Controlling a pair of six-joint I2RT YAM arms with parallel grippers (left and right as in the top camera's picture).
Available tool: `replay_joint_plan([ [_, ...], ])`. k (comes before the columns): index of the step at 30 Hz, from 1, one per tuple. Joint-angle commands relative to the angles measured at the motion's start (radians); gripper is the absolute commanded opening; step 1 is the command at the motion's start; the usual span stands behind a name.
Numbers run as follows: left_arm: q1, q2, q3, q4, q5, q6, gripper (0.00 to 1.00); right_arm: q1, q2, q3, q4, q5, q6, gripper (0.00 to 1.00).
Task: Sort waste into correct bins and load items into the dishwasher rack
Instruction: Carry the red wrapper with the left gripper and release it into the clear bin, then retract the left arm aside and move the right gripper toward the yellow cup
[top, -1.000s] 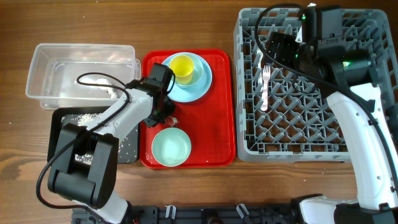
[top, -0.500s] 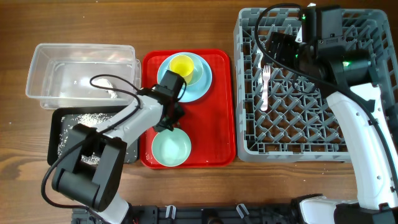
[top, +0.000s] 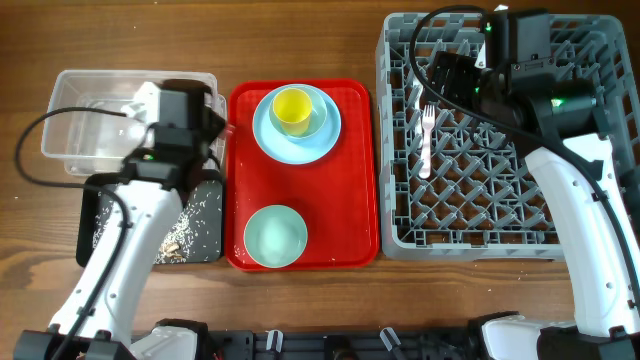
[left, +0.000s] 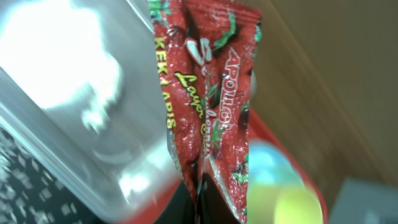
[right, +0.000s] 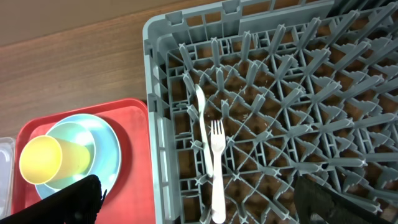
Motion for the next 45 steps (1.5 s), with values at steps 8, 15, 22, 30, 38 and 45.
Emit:
replay_joint_plan([
  [8,0.269,0.180,0.010,0.175,0.061,0.076,0.61,0.001,0.010,0.005,0.003,0.007,-0.005,1.00],
  [15,0.271,0.011,0.041,0.198,0.147,0.148,0.91,0.001,0.010,0.005,0.003,0.007,-0.005,1.00],
  [22,0.245,-0.152,0.041,-0.025,0.653,0.230,0.59,0.001,0.010,0.005,0.003,0.007,-0.005,1.00],
  [30,0.026,-0.136,0.039,-0.275,0.598,0.230,1.00,0.001,0.010,0.005,0.003,0.007,-0.005,1.00],
  [38,-0.009,-0.137,0.040,-0.273,0.555,0.260,1.00,0.001,0.010,0.005,0.003,0.007,-0.005,1.00],
  [45,0.316,-0.144,0.192,-0.439,0.519,0.331,1.00,0.001,0.010,0.005,0.003,0.007,-0.005,1.00],
])
